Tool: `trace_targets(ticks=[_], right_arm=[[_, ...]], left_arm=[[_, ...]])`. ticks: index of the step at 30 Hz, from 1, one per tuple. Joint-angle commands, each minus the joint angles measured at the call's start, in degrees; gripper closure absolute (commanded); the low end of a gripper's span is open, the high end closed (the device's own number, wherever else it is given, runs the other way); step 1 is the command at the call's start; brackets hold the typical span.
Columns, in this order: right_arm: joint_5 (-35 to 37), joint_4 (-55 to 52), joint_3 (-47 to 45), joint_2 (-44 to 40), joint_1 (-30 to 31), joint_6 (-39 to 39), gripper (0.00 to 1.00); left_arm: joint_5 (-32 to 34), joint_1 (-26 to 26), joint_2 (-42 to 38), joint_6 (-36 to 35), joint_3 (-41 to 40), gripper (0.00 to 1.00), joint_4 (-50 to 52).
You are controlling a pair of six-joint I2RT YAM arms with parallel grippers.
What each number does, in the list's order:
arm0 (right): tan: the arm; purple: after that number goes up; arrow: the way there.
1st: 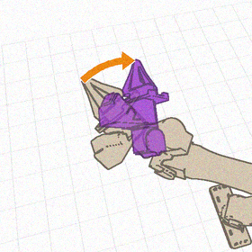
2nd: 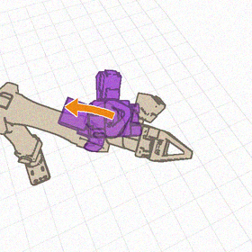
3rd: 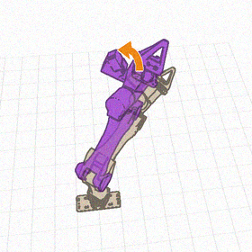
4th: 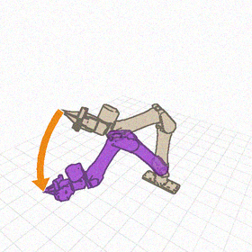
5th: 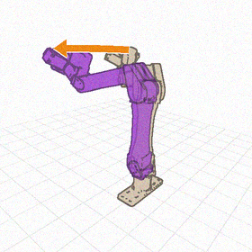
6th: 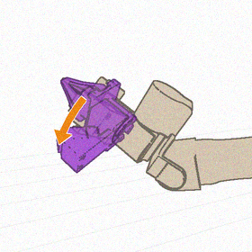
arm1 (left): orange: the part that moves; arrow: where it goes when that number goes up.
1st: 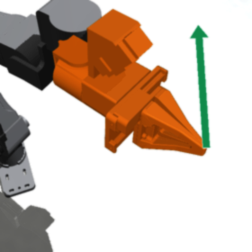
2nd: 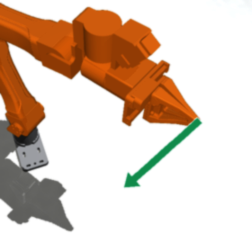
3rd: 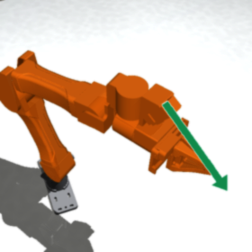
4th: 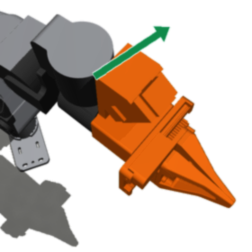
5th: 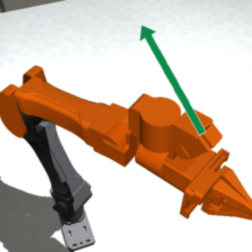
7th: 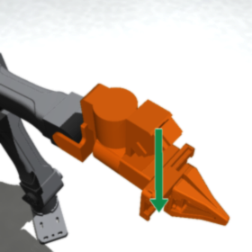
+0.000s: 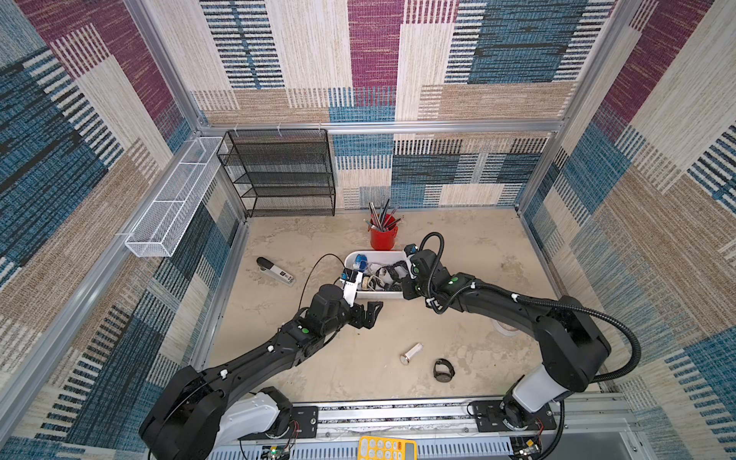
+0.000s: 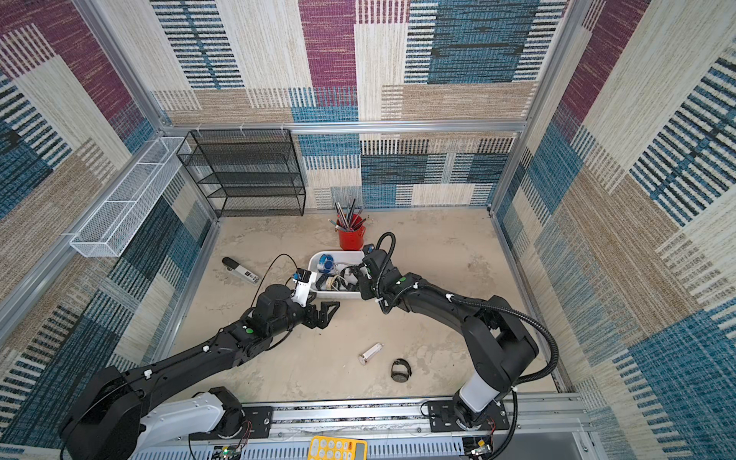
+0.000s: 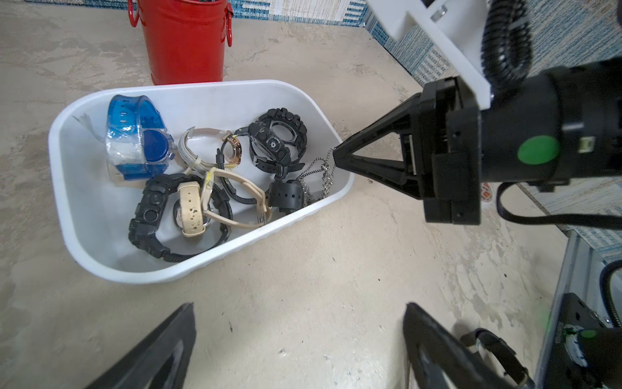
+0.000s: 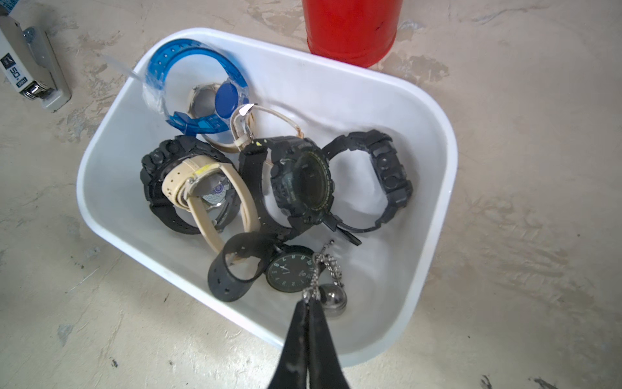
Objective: Put the watch into the storage box
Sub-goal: Place the watch in the storage box.
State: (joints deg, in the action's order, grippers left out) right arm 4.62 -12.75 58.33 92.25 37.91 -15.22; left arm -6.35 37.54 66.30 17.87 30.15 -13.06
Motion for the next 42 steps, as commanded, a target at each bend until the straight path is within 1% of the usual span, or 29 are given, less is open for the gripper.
trace_targets(ticks=[1,3,4,8,10,12,15,17,21,25,27,30,32,36,39,42], right_arm=[[0.07,3.08,0.12,-0.25,-0.01,-0.30,0.86],[-0.79,3.39,0.17,-0.77,-0.04,0.09,0.76],[-1.15,3.54,0.13,-1.04,-0.06,0.11,0.69],[-1.89,3.53,-0.18,-2.35,-0.03,-0.14,0.40],[-1.94,3.73,-0.82,-3.44,-0.06,-0.55,0.31],[-1.98,4.33,-2.33,-5.06,-0.08,-1.12,0.24],[-3.91,7.44,-7.32,-8.89,-0.07,-1.64,0.13],[-4.58,10.02,-11.93,-12.94,-0.05,-2.02,0.01],[-4.11,12.07,-17.95,-20.76,-0.04,-1.53,0.00],[-3.25,12.17,-21.18,-26.55,-0.03,-1.41,0.00],[-2.67,11.90,-21.81,-27.45,-0.03,-1.62,0.00],[-2.09,10.86,-21.56,-27.38,-0.09,-2.08,0.00],[-2.04,11.60,-22.45,-27.72,-0.08,-2.33,0.00],[-0.29,10.97,-22.44,-28.17,-0.05,-2.68,0.00],[0.52,10.58,-23.12,-29.02,-0.10,-2.70,0.00],[2.30,9.61,-23.83,-30.13,-0.08,-3.85,0.00]], left_arm=[[-0.68,-0.01,-0.30,0.36,-0.35,0.03,-0.65],[-0.68,-0.01,-0.17,0.67,-0.44,0.03,-0.67],[-0.68,-0.01,-0.12,0.81,-0.44,0.03,-0.58],[-0.86,-0.01,-0.20,1.29,-0.95,0.03,-0.72],[-1.03,-0.01,-0.38,1.54,-1.15,0.03,-0.76],[-1.21,-0.01,-0.55,1.71,-1.28,0.03,-0.44],[-1.50,0.00,-0.06,2.17,-1.24,0.03,0.40],[-2.20,0.08,0.52,2.41,-1.13,0.04,1.20],[-3.10,0.40,1.18,4.25,-1.57,0.05,2.42],[-2.92,2.68,1.56,5.25,-2.37,0.07,2.42],[-1.65,4.29,2.19,5.52,-2.51,0.07,2.36],[-2.23,5.94,3.67,6.72,-1.74,0.08,2.40],[-1.78,7.99,4.71,6.62,-1.09,0.08,2.37],[0.79,12.12,6.35,6.54,0.87,0.10,3.90],[4.37,15.62,7.19,7.00,1.99,0.11,4.86],[6.45,18.45,9.01,6.83,3.58,0.11,6.26]])
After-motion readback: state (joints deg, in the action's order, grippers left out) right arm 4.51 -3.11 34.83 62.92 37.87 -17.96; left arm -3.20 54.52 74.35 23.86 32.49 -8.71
